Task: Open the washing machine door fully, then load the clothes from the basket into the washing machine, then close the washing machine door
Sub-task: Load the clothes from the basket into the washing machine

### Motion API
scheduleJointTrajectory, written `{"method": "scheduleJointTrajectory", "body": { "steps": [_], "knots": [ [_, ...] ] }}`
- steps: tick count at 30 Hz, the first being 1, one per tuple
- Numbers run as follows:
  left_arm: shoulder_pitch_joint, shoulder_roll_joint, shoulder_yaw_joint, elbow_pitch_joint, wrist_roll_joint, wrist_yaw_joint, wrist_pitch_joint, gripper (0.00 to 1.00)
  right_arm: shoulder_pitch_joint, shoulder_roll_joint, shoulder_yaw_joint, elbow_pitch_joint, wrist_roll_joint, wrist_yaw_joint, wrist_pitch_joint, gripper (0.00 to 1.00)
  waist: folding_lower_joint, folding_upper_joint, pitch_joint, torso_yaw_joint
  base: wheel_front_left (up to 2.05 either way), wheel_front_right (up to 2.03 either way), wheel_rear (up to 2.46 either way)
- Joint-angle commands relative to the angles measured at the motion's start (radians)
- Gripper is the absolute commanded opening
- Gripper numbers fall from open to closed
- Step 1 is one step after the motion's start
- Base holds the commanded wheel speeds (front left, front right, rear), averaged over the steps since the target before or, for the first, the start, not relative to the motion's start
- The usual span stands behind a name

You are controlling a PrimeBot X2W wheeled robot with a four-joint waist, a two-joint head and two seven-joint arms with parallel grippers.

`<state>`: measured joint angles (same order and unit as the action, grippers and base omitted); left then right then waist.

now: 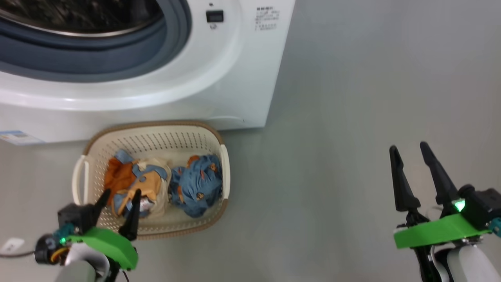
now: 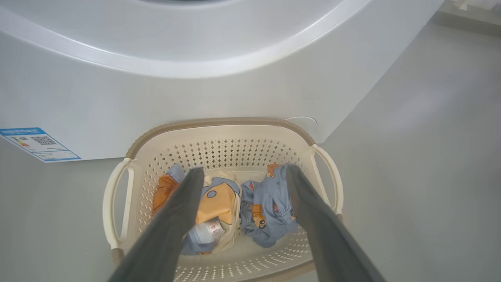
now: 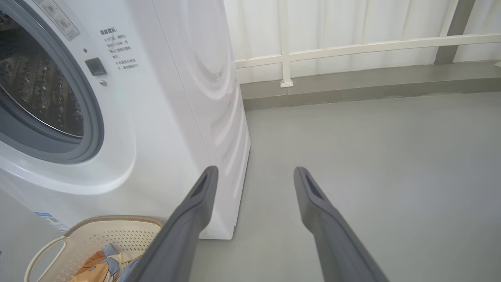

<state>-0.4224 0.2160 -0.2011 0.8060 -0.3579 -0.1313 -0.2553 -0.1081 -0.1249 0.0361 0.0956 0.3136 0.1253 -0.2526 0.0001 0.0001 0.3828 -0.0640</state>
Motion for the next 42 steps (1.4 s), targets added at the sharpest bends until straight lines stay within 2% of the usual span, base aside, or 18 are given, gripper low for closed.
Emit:
{"method": "scheduleJointTrajectory", "body": {
  "steps": [1,16,21,42],
  "knots": [
    [-0.032,0.045,0.021,0.006,-0.01,0.001,-0.006,1.0,-0.026,-0.003,0.028,-0.029,-0.011,0.005,-0.009,1.0,-0.0001,-0.0001,0.073,-0.021,0.0,0.0,0.0],
    [-0.282,0.098,-0.128,0.312,-0.062,0.001,-0.005,1.0,-0.127,0.03,0.045,-0.06,-0.033,0.005,-0.009,1.0,-0.0001,-0.0001,0.26,-0.051,0.0,0.0,0.0],
    [-0.347,0.111,-0.18,0.386,-0.087,0.001,0.03,1.0,-0.148,0.035,0.05,-0.07,-0.039,0.005,-0.009,1.0,-0.0001,-0.0001,0.308,-0.063,0.0,0.0,0.0],
    [-0.538,0.215,-0.332,0.46,-0.115,0.001,0.155,1.0,-0.206,0.059,0.089,-0.106,-0.044,0.005,-0.009,1.0,-0.0001,-0.0001,0.478,-0.134,0.0,0.0,0.0]
  ]
}}
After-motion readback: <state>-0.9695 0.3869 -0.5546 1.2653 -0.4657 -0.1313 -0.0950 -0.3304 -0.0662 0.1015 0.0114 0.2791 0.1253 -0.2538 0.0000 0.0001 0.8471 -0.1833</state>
